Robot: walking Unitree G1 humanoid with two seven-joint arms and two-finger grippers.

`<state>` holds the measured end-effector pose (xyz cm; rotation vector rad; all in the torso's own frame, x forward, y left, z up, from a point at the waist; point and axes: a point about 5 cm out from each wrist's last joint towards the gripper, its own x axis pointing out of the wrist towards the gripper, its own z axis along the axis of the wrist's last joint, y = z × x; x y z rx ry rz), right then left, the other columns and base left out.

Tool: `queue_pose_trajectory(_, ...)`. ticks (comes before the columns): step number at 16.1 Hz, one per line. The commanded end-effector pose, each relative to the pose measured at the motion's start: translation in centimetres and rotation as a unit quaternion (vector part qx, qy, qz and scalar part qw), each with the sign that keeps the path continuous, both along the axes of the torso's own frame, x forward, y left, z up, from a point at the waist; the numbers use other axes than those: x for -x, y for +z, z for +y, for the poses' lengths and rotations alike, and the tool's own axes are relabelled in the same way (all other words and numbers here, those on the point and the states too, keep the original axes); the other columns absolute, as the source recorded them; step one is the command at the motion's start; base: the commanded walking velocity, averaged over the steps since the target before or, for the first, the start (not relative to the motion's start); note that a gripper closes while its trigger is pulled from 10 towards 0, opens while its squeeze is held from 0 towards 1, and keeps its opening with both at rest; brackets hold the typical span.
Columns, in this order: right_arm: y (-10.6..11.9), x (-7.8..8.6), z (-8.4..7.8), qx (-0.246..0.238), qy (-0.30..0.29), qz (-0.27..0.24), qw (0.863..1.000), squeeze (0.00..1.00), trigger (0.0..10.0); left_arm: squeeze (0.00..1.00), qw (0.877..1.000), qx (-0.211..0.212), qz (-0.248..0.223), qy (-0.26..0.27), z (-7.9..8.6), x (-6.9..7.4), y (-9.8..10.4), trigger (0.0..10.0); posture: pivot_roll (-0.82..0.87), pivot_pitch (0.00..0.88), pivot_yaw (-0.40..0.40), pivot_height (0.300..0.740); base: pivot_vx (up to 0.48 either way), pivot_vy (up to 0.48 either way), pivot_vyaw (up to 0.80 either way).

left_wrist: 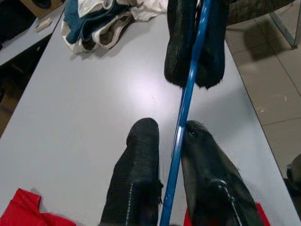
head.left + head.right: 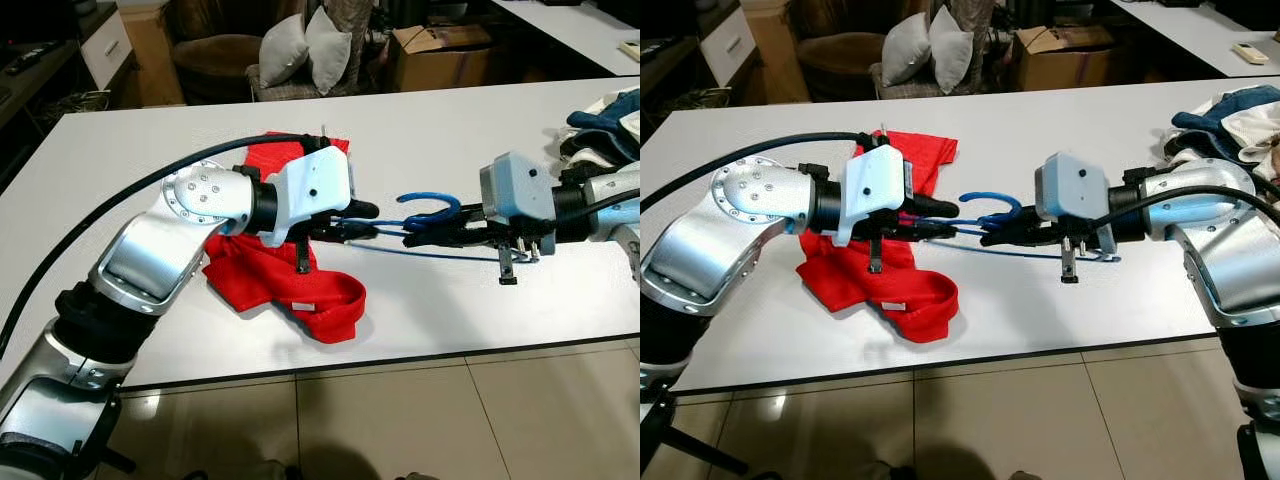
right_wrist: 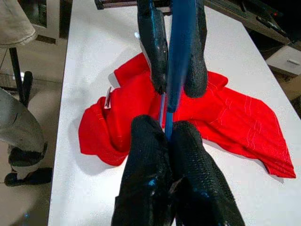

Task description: Hang hanger

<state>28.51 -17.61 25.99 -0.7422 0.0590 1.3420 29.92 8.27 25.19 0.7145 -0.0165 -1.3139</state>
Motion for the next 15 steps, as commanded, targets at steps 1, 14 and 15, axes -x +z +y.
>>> queue_pose_trajectory(1, 0.4, 0.2, 0.5, 0.0, 0.019, -0.011, 1.0, 0.0, 10.0, 0.0, 1.0, -0.004, 0.005, 0.011, 0.1, -0.3, 0.1, 0.0, -0.15, 0.016, 0.079, 0.74, 0.0, 0.0, 0.0)
queue_pose_trajectory(14, 0.3, 0.4, 0.3, 0.01, 0.038, 0.04, 0.998, 0.58, 10.0, 0.0, 0.998, -0.003, 0.045, -0.048, 0.9, 1.0, 1.0, 0.0, -0.15, 0.025, 0.063, 0.74, 0.0, 0.0, 0.0)
queue_pose_trajectory(15, 0.4, 0.4, 0.0, 0.014, 0.037, 0.04, 0.998, 0.0, 10.0, 0.0, 0.998, -0.007, 0.045, -0.05, 1.0, 1.0, 1.0, 0.0, -0.15, 0.025, 0.064, 0.74, 0.0, 0.0, 0.0)
